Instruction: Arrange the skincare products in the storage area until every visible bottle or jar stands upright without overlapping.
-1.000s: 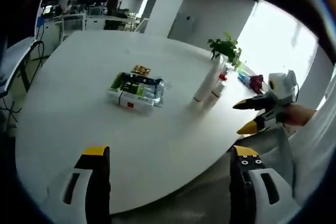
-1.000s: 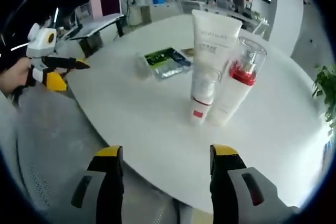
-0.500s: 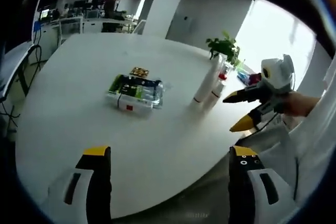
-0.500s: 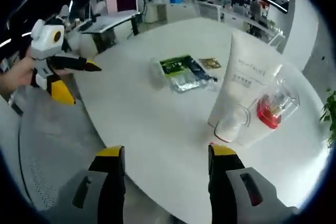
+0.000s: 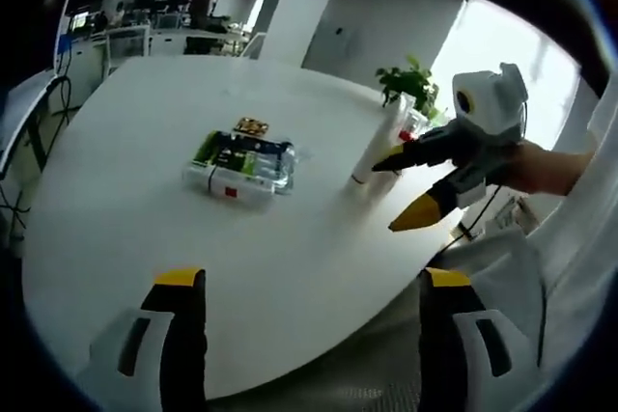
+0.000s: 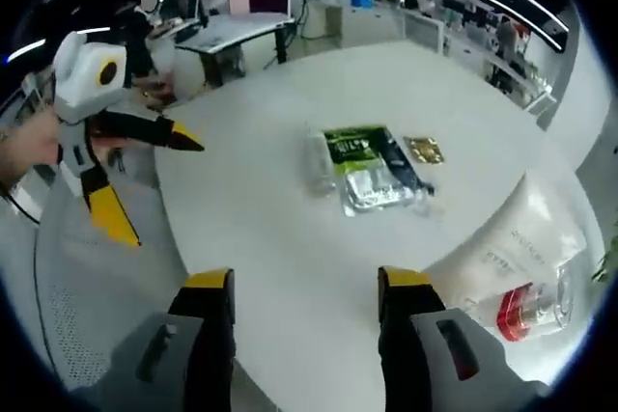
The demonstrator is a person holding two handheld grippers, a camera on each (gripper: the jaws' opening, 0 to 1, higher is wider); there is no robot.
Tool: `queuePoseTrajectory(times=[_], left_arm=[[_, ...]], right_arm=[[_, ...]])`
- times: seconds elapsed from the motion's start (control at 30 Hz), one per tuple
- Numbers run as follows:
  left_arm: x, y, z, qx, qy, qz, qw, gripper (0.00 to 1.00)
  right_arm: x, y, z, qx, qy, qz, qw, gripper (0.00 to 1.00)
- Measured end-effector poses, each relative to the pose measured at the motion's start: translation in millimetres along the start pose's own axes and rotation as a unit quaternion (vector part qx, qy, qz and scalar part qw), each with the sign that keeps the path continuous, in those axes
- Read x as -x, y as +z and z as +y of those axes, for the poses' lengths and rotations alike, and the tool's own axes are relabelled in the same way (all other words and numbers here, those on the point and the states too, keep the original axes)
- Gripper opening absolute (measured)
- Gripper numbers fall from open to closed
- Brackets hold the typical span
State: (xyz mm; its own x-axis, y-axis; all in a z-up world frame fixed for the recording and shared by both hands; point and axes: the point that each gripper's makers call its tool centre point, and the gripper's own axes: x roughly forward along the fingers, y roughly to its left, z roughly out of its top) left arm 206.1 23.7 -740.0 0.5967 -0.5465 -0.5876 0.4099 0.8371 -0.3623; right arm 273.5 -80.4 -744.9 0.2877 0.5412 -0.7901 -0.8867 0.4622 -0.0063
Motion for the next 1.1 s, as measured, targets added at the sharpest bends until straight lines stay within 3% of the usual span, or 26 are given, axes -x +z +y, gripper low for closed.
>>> queuePoseTrajectory(times=[0.37,0.57,1.1], left_arm=[[0,-1.5,-11.6,-0.005,-0.010,0.002,0.9999,0.80],[0,-3.9,-5.9,-0.003,-0.004,0.006,1.0000,0.79],[-1,-7.0,1.9,0.015,0.003,0.007,0.9999,0.78]], right_arm=[[-36,31.2,-7,0.046,0.039,0.012,0.9981,0.54],[-57,45.8,-5,0.073,0.054,0.022,0.9956,0.52],[-117,62.4,-12,0.102,0.065,0.045,0.9916,0.47]])
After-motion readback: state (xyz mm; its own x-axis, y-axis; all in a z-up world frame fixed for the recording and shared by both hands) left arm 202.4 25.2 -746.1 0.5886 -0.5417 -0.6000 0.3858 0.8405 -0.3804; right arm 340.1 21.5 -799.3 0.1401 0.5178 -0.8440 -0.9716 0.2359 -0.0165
